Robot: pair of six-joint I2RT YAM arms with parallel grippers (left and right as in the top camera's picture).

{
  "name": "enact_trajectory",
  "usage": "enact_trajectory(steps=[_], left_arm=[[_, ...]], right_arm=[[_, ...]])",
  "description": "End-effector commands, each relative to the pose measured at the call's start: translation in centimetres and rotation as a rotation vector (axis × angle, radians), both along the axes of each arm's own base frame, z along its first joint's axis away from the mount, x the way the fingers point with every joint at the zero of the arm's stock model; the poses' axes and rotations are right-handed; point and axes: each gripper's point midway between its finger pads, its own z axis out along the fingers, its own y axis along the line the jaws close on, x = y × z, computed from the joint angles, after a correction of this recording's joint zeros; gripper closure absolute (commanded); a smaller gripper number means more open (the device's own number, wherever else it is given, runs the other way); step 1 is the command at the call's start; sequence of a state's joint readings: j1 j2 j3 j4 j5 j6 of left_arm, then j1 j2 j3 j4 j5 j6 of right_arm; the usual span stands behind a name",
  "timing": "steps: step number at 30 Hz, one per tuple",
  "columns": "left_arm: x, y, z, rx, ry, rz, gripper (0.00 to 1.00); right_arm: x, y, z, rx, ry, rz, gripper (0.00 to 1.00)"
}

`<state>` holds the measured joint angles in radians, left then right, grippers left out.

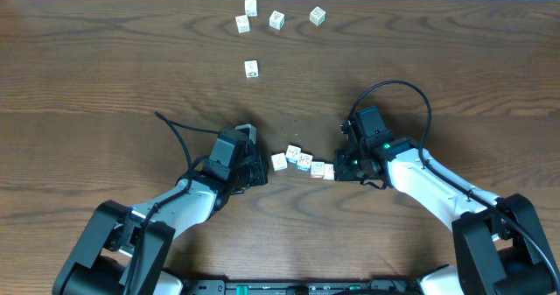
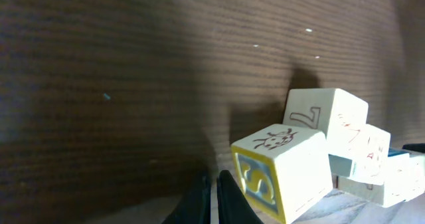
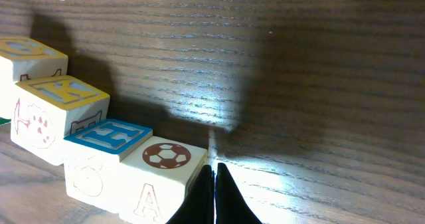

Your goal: Lift 5 blocks

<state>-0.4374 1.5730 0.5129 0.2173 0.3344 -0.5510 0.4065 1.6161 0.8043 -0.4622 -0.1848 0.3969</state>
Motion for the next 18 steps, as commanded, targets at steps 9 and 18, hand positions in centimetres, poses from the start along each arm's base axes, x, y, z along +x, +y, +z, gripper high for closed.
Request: enact_trajectory(steps=[9,18], left_arm=[[1.5,-1.2,1.4,-0.024,-0.038,-0.004,0.93],[1.5,-1.2,1.4,-0.025,-0.041,-0.003,0.93]], right_arm=[[0.9,0.9,0.6,0.027,-0.034,0.020,0.98],[1.3,2.3,1.2,0.100,-0.050,0.042,0.98]])
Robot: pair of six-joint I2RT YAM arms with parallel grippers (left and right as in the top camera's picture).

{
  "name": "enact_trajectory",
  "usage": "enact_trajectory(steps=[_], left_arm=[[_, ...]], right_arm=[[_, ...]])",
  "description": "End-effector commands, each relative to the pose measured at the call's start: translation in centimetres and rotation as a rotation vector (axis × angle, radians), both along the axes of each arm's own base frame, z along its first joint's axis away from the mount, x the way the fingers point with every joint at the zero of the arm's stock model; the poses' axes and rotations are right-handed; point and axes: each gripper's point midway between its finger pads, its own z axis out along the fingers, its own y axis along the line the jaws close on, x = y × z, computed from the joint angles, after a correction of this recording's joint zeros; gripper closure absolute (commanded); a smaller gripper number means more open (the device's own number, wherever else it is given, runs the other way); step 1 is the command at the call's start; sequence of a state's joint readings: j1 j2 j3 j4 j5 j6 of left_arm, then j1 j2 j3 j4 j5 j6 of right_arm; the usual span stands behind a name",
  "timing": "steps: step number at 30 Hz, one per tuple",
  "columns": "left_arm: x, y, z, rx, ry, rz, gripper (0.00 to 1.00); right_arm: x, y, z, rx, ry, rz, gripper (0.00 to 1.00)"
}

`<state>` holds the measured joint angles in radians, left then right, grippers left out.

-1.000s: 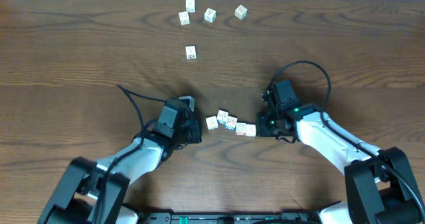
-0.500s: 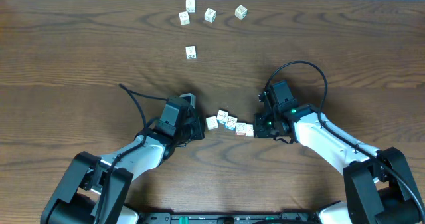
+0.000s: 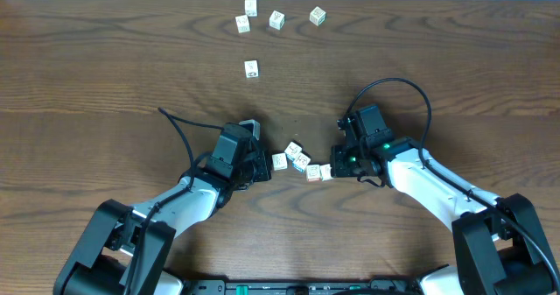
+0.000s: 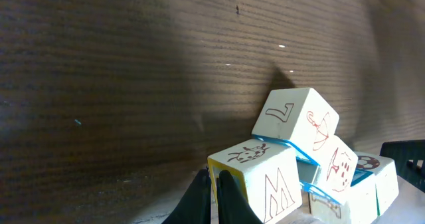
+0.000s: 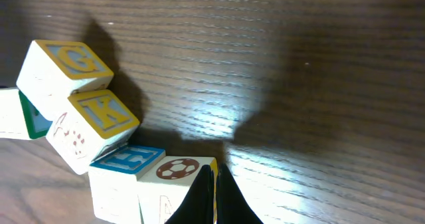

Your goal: Lift 5 blocks

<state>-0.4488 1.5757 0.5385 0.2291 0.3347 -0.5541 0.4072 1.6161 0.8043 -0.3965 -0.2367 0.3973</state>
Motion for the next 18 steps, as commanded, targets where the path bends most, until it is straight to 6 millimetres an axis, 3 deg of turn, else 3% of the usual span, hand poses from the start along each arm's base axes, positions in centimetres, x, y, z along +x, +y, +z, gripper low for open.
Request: enact_trajectory(steps=[1,4,11,16,18], left_arm=[[0.7,-0.4,0.5,-0.009,-0.012,0.006,0.93],[0.7,-0.4,0.5,-0.009,-0.011,0.005,0.93],[0.5,-0.3,0.3,-0.002,-0.003,0.002,0.93],[0.4,-0.2,0.2,0.004,0.003,-0.001,0.93],[0.1,-0.1,0.0,0.017,0.007,-0.013,0.93]], right_arm=[[0.3,0.9,0.5,0.029,-0.011,0.025,0.98],[0.3,0.6,0.4,0.013,-0.008,0.020,0.98],[1.2,-2.5,-0.3,-0.144,-0.044,-0.066,0.98],[2.3,-3.0,0.3,-0.129,-0.063,-0.098,0.98],[3.2,-2.1,1.3,-0.085,-0.083,-0.066,0.96]])
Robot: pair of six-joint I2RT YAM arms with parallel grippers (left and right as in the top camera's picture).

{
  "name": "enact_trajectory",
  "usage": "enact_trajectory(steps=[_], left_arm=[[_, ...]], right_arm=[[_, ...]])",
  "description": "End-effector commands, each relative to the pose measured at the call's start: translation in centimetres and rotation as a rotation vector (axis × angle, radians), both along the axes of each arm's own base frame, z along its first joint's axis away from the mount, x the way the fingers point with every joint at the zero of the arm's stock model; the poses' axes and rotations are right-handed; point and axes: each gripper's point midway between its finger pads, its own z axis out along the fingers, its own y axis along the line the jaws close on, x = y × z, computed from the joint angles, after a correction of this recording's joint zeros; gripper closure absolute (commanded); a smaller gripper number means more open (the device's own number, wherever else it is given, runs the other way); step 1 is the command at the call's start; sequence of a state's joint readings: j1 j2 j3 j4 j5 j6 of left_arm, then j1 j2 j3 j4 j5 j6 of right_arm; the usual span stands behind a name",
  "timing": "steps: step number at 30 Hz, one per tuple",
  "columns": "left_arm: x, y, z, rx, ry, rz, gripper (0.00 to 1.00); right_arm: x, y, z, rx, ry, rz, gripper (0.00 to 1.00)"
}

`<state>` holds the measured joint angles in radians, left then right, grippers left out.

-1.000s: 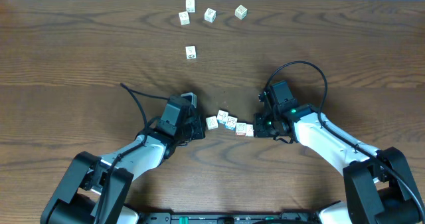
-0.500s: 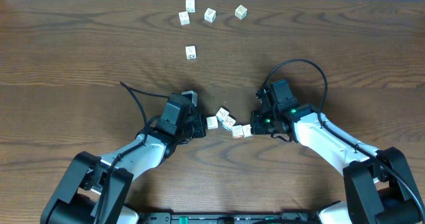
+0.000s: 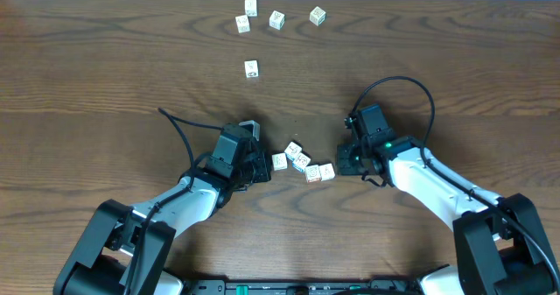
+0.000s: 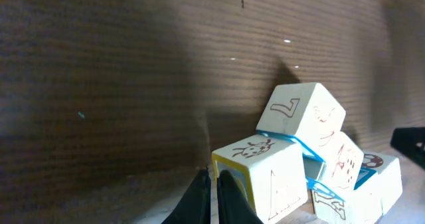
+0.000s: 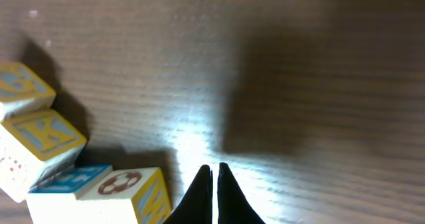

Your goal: Lift 5 blocks

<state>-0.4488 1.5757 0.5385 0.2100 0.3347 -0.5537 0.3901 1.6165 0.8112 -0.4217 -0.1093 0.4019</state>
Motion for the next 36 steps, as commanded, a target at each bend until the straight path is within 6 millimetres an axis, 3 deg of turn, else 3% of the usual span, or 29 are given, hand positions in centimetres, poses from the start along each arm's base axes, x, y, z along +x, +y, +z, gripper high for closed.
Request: enact_trajectory(steps=[1,5,12,19,26,31,36], left_arm=[[0.4,-0.2,0.2,0.018,-0.012,-0.023,0.93],[0.4,0.6,-0.2,0.047,-0.012,-0.026,0.93],[1.3,2.3,-0.3,0.050,-0.005,0.030,0.93],[1.9,3.8,-0.4,0.063,-0.008,0.058,0.93],[1.7,6.2,-1.2,0.094,0.039,0.100,0.93],[1.6,7.6,-1.5,0.117,0.056,0.111,0.93],[1.6,8.2,-1.7,0.123,0.062,0.123,0.93]], right_arm=[[2.6,1.2,2.4,0.059,-0.069,0.036,0.96],[4.7,2.9,5.0,0.107,-0.145,0.078,0.96],[7.3,3.7,6.5,0.121,-0.262,0.076,0.97],[8.5,5.5,4.0,0.133,-0.243,0.106,0.99],[9.2,9.9,2.3,0.168,-0.197,0.194,0.99],[8.5,12.3,1.7,0.168,-0.181,0.246,0.99],[6.8,12.7,0.9,0.141,-0.130,0.271,0.99]])
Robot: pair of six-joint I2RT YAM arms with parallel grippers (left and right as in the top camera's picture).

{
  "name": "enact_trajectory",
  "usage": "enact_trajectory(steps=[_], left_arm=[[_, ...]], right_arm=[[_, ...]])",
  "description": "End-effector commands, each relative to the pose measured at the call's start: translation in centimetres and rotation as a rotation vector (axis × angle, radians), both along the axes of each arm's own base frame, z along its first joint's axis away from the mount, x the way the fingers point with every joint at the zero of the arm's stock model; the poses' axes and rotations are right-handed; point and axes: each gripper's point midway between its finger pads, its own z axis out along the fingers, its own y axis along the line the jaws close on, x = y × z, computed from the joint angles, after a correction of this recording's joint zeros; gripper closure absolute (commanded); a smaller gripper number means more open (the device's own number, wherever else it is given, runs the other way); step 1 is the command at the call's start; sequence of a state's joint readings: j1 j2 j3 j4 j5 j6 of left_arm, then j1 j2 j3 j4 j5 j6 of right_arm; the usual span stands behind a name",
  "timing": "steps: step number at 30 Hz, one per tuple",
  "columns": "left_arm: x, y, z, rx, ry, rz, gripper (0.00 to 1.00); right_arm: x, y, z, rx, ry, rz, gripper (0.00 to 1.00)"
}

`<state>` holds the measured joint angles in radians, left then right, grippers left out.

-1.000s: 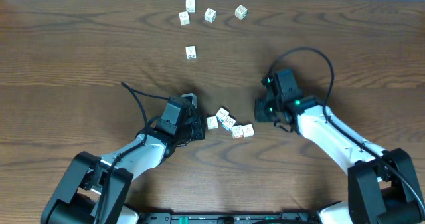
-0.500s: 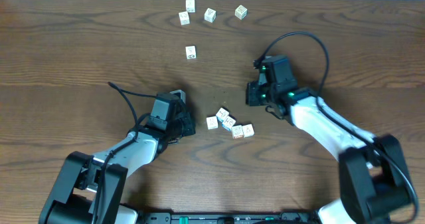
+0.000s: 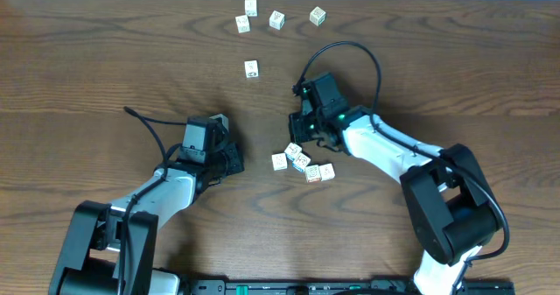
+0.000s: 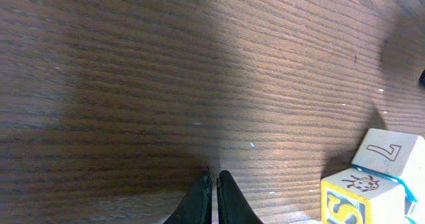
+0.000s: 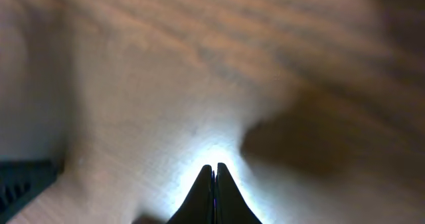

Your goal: Lift 5 blocks

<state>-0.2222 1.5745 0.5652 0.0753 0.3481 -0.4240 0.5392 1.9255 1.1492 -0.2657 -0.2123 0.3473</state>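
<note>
Several white picture blocks (image 3: 303, 162) lie bunched in a loose cluster on the wood table (image 3: 105, 76). My left gripper (image 3: 238, 161) is shut and empty, a short way left of the cluster. In the left wrist view its fingertips (image 4: 212, 177) rest low over bare wood, with a "7" block (image 4: 392, 154) and a ladybug block (image 4: 362, 194) at the lower right. My right gripper (image 3: 300, 136) is shut and empty just beyond the cluster's far side. The right wrist view is blurred, showing only its fingertips (image 5: 214, 171) over wood and no blocks.
Other blocks stand at the far edge: three (image 3: 242, 23), (image 3: 276, 19), (image 3: 318, 16) and one behind them (image 3: 251, 7). A lone block (image 3: 251, 68) sits nearer the middle. Cables loop over both arms.
My left gripper has drawn back to the left, away from the cluster. My right gripper has gone from the cluster's right end to its far side. The blocks stay on the table.
Both shut grippers stood at the two ends of a row of blocks. Then they were closer together and the row had buckled into a bunch. Then the right gripper was slightly off the right end. Now both are off the blocks.
</note>
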Motion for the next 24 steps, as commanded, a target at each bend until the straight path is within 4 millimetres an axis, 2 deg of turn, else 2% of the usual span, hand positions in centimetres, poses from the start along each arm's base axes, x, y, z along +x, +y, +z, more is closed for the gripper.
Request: enact_trajectory(steps=[1,15,24], left_arm=[[-0.3,1.1,-0.8,0.044,0.016,0.004,0.93],[-0.3,1.1,-0.8,0.047,0.014,-0.002,0.93],[-0.3,1.1,-0.8,0.051,0.011,-0.010,0.92]], right_arm=[[-0.8,0.5,-0.4,-0.021,0.019,0.033,0.99],[-4.1,0.8,-1.6,-0.098,0.089,0.140,0.99],[-4.3,0.9,-1.6,-0.105,0.087,0.144,0.99]])
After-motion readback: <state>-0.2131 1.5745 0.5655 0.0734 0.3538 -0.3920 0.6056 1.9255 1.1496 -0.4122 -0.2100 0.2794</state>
